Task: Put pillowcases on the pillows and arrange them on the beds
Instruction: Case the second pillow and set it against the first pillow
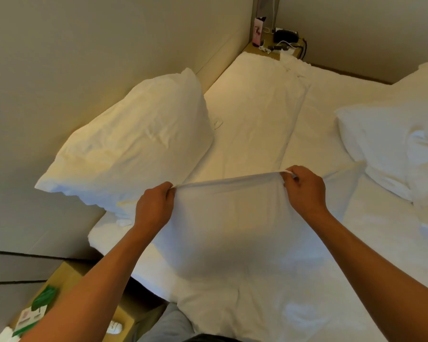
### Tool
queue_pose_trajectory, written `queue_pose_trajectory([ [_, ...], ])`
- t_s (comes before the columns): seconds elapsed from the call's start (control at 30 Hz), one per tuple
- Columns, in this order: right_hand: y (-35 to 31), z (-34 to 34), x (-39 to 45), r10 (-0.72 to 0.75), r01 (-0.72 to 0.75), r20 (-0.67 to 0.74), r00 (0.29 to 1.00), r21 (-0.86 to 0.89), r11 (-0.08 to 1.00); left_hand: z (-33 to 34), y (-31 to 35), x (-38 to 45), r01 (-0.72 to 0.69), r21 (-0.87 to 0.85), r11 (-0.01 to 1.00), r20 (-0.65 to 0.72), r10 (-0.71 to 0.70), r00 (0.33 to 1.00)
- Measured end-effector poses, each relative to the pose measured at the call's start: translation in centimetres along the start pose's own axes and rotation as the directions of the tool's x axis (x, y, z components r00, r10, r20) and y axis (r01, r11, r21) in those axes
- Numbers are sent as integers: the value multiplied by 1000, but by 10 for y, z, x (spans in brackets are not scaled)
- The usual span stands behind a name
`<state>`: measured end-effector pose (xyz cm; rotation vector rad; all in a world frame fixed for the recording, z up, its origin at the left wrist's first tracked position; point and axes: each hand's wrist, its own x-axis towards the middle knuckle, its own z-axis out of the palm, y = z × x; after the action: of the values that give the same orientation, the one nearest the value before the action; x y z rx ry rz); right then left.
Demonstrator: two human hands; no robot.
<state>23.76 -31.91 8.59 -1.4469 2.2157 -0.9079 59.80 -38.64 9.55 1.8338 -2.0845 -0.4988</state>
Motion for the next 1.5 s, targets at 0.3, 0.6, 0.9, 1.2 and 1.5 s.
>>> queue_pose_trajectory([
  [0.3,-41,6,67,-183,184,-88,979,8,983,-27,-9,-3,-21,-43,999,-125,15,992],
  [0.6,-65,56,120,-156,158,-45,987,47,986,-18,-14,6,102,-42,994,-138,-107,985],
  [0.9,-108,86,194,-192,193,29,981,2,981,-20,-28,50,129,-192,973,-175,-163,971],
  [1.2,-80,135,201,-99,116,192,976,-84,990,23,-50,59,232,-180,956,-23,-240,970],
  [1.5,-17,109,170,-4,8,38,999,-113,994,50,-13,37,228,-170,959,108,-212,971],
])
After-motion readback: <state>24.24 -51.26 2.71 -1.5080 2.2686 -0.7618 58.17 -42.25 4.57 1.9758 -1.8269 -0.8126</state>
